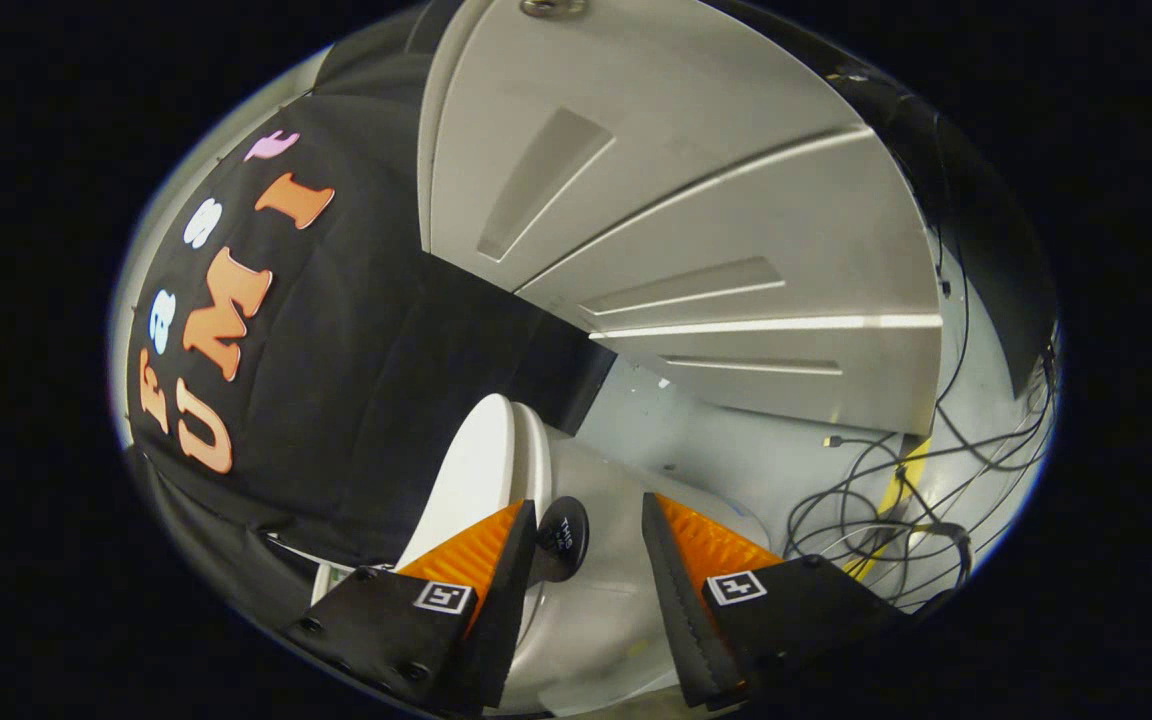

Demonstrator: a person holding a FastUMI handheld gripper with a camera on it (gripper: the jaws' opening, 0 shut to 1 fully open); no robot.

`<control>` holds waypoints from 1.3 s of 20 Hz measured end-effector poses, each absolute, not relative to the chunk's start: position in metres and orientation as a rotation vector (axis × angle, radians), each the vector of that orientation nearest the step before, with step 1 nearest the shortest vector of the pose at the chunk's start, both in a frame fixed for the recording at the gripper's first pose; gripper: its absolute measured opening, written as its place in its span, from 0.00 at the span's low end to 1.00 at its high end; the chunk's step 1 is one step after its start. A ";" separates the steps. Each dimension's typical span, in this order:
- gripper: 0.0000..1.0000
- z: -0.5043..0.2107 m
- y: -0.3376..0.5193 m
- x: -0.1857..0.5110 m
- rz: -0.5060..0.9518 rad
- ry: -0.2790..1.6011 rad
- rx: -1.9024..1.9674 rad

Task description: Open the toilet lid.

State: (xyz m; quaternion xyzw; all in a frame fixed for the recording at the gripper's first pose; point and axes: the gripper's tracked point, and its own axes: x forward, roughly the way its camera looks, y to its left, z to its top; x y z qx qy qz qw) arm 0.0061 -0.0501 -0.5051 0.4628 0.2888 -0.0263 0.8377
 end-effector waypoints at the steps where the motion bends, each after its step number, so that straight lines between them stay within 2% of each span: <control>1: 0.61 -0.504 -0.050 0.013 -0.061 0.603 1.003; 3: 0.38 -0.500 -0.049 0.017 -0.067 0.598 1.001; 4: 0.32 -0.499 -0.049 0.017 -0.071 0.607 0.988; 6: 0.32 -0.491 -0.052 0.016 -0.077 0.613 0.985; 9: 0.14 -0.487 -0.048 0.016 -0.083 0.640 1.002; 13: 0.15 -0.468 -0.042 0.019 -0.067 0.654 0.978; 19: 0.13 -0.428 -0.040 0.043 -0.074 0.547 0.937; 26: 0.10 -0.379 -0.020 0.048 -0.036 0.504 0.892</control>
